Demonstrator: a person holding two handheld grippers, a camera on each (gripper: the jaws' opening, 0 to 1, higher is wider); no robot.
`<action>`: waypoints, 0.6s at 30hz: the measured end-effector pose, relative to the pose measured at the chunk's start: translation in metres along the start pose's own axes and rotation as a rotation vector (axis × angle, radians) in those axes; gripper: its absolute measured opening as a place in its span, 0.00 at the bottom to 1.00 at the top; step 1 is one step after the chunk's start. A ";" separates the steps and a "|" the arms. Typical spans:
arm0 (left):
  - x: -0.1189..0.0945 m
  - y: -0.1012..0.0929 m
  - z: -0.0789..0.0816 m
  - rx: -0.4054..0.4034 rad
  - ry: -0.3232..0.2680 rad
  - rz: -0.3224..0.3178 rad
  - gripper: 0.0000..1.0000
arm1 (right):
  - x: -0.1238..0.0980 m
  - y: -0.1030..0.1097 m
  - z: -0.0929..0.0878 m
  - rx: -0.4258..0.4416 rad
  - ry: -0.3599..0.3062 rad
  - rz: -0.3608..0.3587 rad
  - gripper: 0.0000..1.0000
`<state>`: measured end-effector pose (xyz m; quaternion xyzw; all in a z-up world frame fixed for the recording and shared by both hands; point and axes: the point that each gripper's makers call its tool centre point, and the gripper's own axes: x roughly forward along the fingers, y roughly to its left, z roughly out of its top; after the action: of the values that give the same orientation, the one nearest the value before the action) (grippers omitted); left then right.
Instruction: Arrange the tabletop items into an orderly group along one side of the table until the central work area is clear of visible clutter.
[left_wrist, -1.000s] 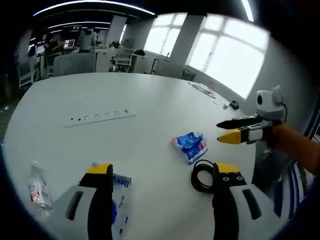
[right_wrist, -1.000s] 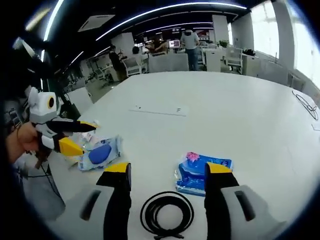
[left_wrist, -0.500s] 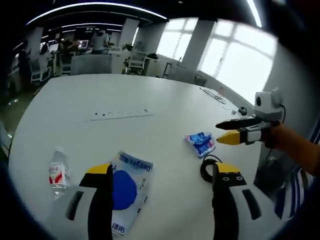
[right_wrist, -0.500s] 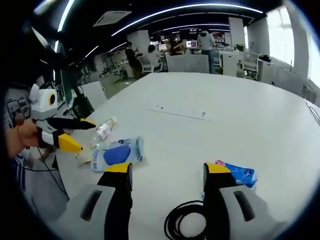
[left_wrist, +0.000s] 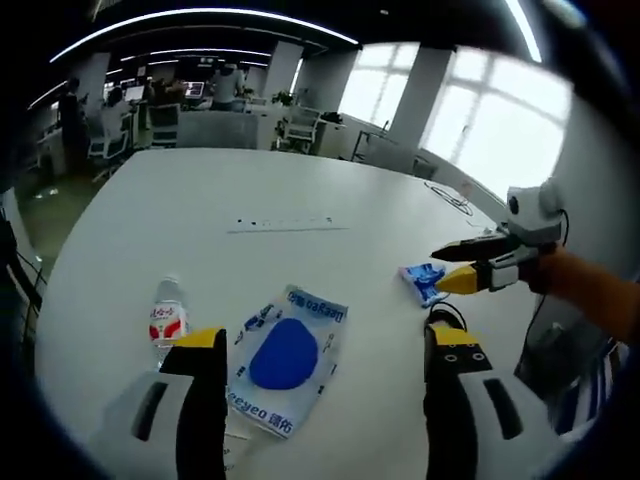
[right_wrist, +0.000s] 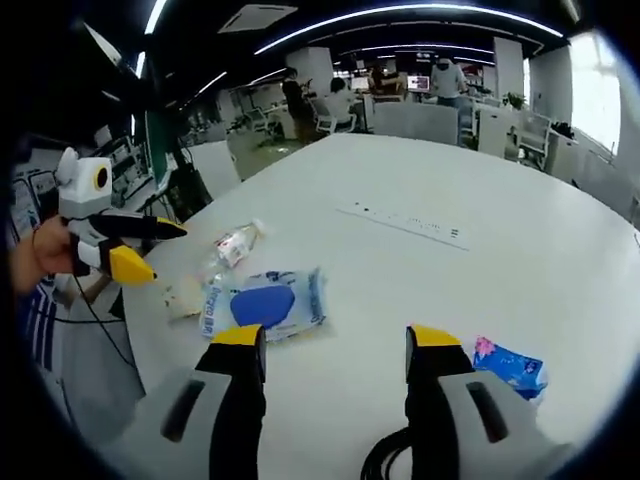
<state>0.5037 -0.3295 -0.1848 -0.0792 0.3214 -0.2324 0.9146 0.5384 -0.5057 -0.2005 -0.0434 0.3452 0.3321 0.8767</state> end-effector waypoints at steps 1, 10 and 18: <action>-0.001 0.002 -0.002 -0.003 0.002 0.006 0.82 | 0.002 0.002 0.000 -0.002 0.005 0.005 0.55; -0.010 0.020 -0.012 -0.029 0.001 0.041 0.81 | 0.027 0.009 -0.003 -0.025 0.044 0.044 0.53; -0.013 0.030 -0.018 -0.041 0.002 0.057 0.80 | 0.055 0.012 -0.010 -0.034 0.086 0.079 0.51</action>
<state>0.4945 -0.2972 -0.2009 -0.0883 0.3293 -0.1996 0.9186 0.5548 -0.4689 -0.2417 -0.0589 0.3784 0.3698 0.8465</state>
